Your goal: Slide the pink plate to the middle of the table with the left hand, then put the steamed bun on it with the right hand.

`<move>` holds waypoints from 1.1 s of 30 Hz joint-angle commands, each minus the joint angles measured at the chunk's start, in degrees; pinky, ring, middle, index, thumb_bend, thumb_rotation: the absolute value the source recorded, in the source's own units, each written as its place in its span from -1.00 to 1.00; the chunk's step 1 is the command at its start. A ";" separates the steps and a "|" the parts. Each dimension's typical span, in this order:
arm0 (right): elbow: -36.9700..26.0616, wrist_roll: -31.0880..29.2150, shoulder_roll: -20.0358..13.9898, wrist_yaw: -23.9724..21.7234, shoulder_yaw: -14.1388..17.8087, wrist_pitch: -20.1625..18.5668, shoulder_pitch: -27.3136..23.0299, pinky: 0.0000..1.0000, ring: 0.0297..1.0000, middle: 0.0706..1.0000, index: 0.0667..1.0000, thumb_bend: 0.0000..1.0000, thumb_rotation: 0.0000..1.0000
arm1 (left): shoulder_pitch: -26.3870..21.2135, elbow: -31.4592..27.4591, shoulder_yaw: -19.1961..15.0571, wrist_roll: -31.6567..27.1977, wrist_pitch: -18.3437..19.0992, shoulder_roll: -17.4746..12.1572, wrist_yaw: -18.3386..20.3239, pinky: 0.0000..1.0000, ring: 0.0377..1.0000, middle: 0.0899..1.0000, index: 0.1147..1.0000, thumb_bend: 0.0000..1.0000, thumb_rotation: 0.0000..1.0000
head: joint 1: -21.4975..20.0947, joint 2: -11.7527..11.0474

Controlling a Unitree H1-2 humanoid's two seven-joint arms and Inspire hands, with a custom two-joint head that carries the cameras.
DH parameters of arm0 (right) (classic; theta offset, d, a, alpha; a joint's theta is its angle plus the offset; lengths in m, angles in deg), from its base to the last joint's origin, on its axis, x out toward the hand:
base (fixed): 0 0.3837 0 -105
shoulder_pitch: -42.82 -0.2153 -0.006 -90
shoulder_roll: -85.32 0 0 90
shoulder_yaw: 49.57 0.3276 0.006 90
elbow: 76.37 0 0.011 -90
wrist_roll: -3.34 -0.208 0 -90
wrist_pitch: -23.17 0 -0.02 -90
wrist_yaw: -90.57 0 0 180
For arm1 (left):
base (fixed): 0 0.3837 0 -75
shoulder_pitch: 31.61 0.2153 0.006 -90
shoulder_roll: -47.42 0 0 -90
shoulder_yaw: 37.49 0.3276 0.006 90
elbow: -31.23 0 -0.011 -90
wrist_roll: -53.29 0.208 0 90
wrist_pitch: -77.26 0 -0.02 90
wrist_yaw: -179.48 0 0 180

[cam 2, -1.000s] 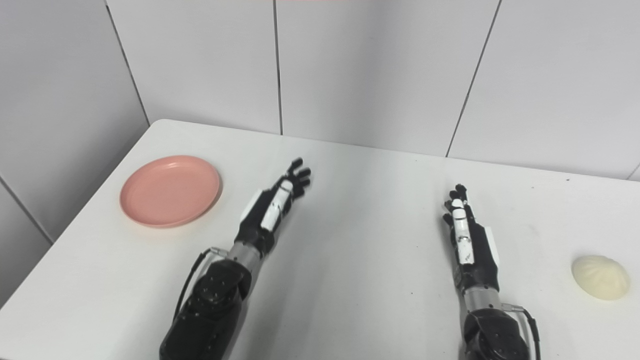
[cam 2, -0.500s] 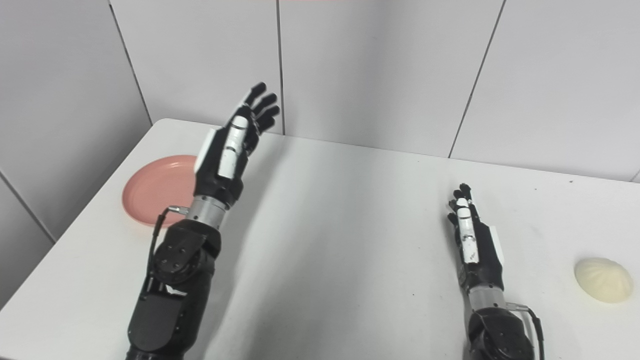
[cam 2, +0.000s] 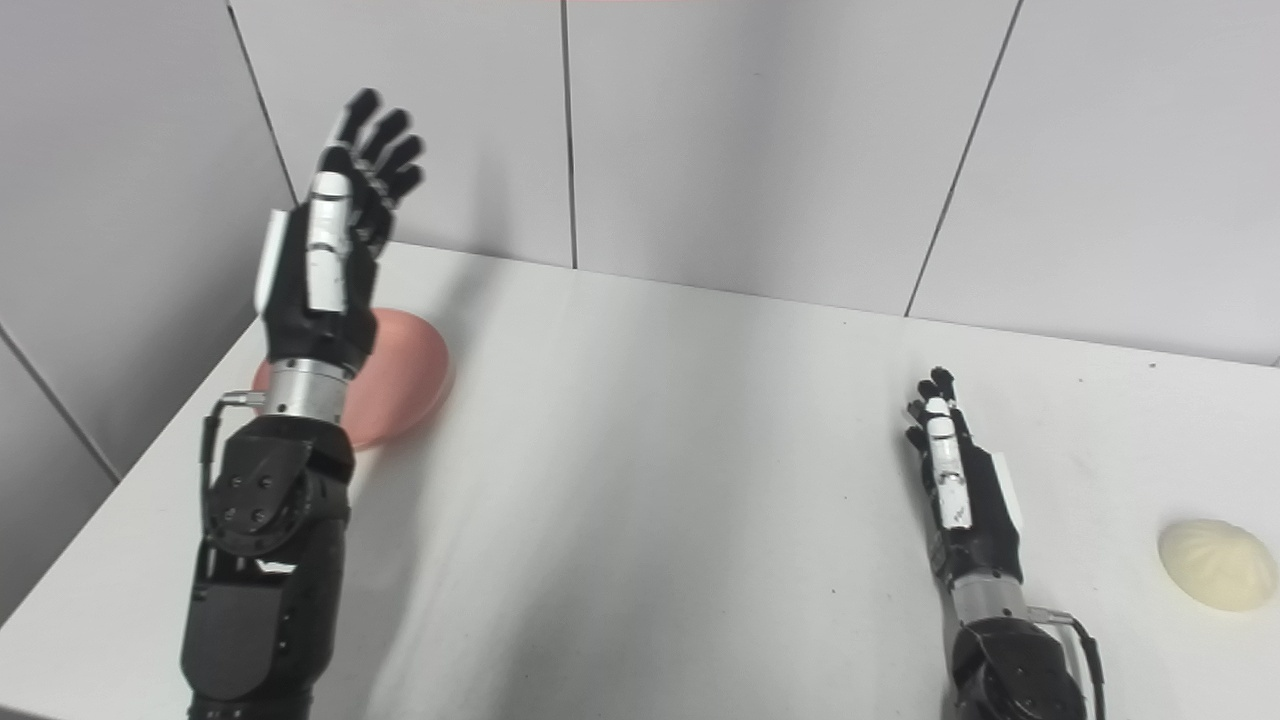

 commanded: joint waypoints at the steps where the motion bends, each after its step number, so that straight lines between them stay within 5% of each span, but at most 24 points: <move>1: 2.41 0.23 -0.95 0.78 0.99 0.88 2.24 0.99 0.92 0.93 0.97 -0.73 1.00 | -1.99 -0.81 -1.44 -1.34 -1.76 -1.51 -1.04 0.89 0.84 0.84 0.84 -0.06 1.00 | 0.00 0.07; 14: 2.79 0.41 -1.47 0.22 0.80 1.96 2.27 1.00 0.93 0.94 0.97 -0.73 1.00 | -2.05 8.24 -11.75 -8.94 -8.03 -6.84 -3.68 0.94 0.87 0.88 0.88 -0.02 1.00 | 0.69 0.10; 33: 3.30 0.27 -1.48 0.14 0.97 1.90 1.86 1.00 0.95 0.96 0.98 -0.76 1.00 | -3.59 25.74 -17.11 -16.63 -13.01 -11.52 -3.99 0.97 0.88 0.89 0.87 -0.11 1.00 | 1.52 0.43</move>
